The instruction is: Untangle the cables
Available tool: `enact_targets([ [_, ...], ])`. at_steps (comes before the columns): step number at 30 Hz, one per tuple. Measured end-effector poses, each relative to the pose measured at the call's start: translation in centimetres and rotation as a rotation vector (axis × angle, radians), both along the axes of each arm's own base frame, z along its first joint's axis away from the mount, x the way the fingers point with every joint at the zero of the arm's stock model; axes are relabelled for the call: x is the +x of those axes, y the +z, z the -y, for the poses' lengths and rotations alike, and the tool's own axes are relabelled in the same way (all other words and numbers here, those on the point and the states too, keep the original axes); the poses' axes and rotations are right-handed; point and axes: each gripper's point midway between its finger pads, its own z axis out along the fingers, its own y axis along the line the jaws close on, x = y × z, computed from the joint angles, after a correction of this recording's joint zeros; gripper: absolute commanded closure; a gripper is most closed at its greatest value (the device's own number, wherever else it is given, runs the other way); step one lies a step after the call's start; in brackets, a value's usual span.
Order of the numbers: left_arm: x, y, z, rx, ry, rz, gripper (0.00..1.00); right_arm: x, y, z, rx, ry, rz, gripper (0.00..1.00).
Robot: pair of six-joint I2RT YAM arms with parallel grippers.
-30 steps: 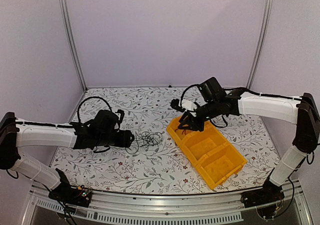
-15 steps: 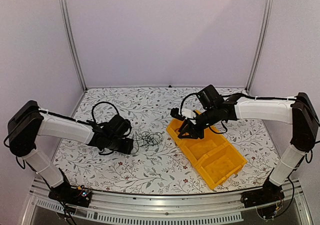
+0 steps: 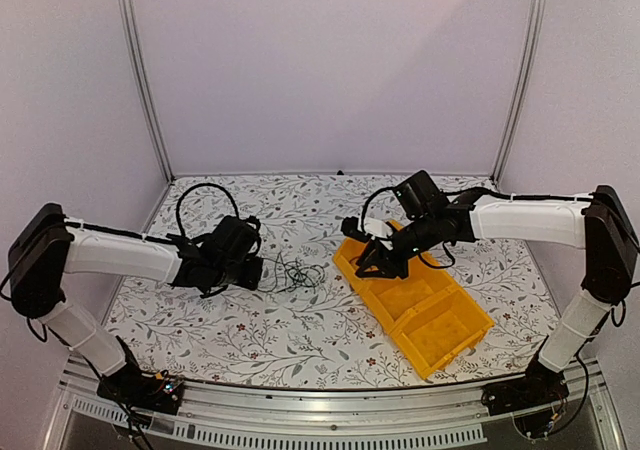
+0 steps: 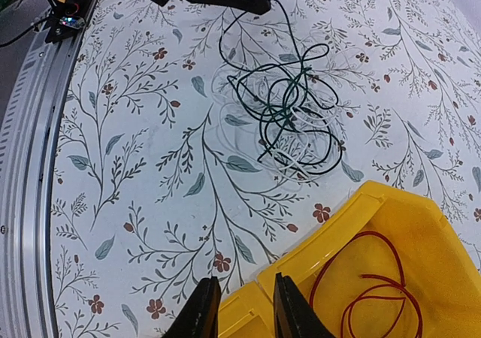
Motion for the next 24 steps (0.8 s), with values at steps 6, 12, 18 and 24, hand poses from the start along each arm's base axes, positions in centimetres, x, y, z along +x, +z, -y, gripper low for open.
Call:
enact_targets([
  [6,0.3,10.7,0.9,-0.135,-0.067,0.241,1.00,0.4,2.1,-0.8,0.017,0.009,0.019,0.67],
  [12,-0.7,22.7,1.0,-0.299,-0.134,0.478,0.99,1.7,12.4,-4.9,0.166,0.044,0.190,0.58],
  [18,-1.7,27.5,1.6,-0.359,-0.212,0.558,0.98,1.4,20.5,-8.4,0.315,0.084,0.302,0.50],
  [24,-2.8,26.7,3.4,-0.360,-0.313,0.516,0.97,1.2,19.1,-12.5,0.320,0.131,0.286,0.48],
])
